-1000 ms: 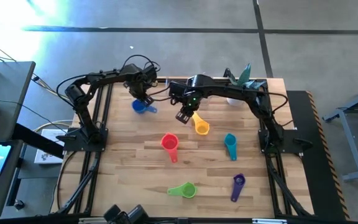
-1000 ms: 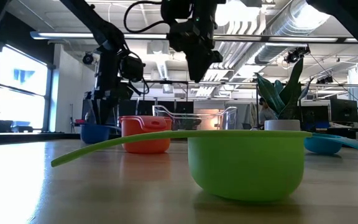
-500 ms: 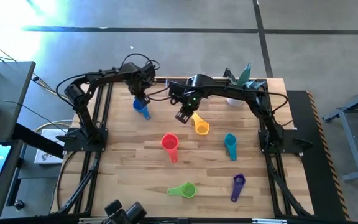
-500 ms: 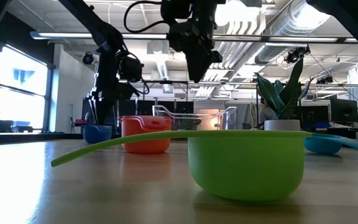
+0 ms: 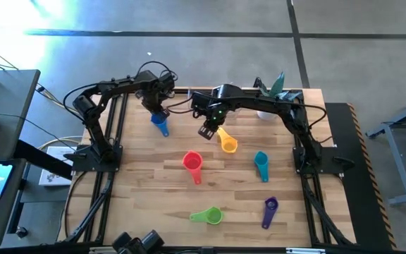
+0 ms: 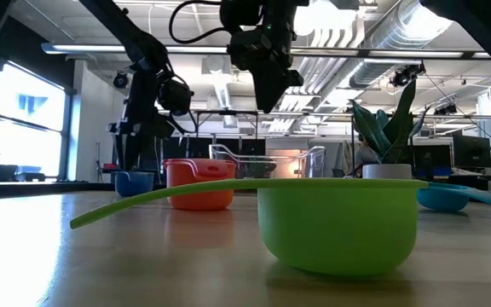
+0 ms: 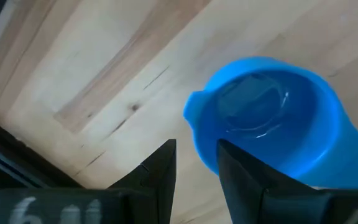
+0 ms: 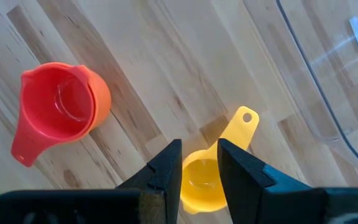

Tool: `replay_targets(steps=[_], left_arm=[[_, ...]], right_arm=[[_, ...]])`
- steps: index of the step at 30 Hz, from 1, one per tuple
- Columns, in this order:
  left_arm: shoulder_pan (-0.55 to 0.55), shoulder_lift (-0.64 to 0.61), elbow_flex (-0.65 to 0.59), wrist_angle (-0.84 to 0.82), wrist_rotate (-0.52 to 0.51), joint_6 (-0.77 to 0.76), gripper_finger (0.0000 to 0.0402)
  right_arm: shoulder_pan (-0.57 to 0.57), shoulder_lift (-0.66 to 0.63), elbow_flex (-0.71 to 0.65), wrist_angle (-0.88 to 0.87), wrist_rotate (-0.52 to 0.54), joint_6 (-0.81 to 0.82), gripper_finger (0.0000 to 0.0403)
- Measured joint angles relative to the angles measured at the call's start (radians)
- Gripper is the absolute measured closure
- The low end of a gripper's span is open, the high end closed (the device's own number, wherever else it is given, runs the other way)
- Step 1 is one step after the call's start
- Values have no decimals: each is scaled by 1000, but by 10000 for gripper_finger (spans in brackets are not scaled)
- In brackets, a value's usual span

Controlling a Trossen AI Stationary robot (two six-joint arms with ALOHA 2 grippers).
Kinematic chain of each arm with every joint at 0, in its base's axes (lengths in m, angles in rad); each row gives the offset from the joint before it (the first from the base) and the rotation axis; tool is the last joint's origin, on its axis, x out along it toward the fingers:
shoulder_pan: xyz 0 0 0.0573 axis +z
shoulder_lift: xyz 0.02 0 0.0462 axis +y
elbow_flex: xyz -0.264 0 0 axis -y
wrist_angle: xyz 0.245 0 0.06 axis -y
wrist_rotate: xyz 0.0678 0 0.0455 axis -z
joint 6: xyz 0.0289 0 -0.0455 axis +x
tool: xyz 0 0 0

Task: Nest measuring cups in basket
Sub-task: Stack the blue measuring cup on the top of the red measuring cup

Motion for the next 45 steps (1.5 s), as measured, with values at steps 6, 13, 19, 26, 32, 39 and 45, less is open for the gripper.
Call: replay_targets(steps=[6, 13, 19, 26, 32, 39, 45], left_arm=[[0, 0, -46, 56, 29, -15, 298], [0, 0, -54, 80, 29, -35, 298], [0, 0, -54, 89, 29, -52, 306], [0, 0, -54, 99, 29, -42, 374], [0, 0, -54, 97, 31, -50, 391], [-27, -45, -54, 37, 40, -87, 397], [-80, -164, -54, -24, 100, -184, 399]], right_arm=[[0, 0, 0, 3, 0, 2, 308], [1, 0, 0, 2, 0, 3, 308], [3, 0, 0, 2, 0, 22, 308], [3, 0, 0, 1, 0, 23, 308], [3, 0, 0, 1, 0, 21, 308], [3, 0, 0, 1, 0, 24, 308], [-14, -6, 0, -9, 32, 44, 308]])
